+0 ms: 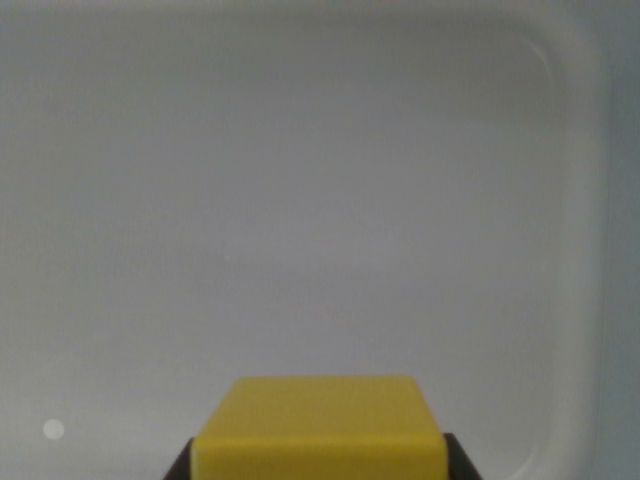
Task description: Pick yellow cube
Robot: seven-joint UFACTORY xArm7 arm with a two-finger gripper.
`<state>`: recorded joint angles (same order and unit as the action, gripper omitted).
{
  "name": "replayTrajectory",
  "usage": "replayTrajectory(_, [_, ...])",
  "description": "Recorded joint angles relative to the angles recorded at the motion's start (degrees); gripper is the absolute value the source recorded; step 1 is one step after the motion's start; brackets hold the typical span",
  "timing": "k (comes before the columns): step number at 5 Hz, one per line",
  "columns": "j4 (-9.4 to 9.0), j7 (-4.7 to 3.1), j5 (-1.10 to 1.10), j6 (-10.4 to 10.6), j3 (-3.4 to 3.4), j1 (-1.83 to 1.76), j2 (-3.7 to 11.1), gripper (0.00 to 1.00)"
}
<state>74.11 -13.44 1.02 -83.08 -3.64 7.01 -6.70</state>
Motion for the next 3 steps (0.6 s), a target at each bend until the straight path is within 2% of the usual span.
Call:
replayTrajectory(1, [1.07, 0.09, -0.09, -1.7, -0.01, -0.01, -0.62, 1.00])
replayTrajectory(2, [1.07, 0.09, -0.09, -1.7, -0.01, -0.01, -0.62, 1.00])
replayTrajectory(3, [1.99, 0.17, -0.16, -3.1, -0.02, -0.02, -1.16, 1.00])
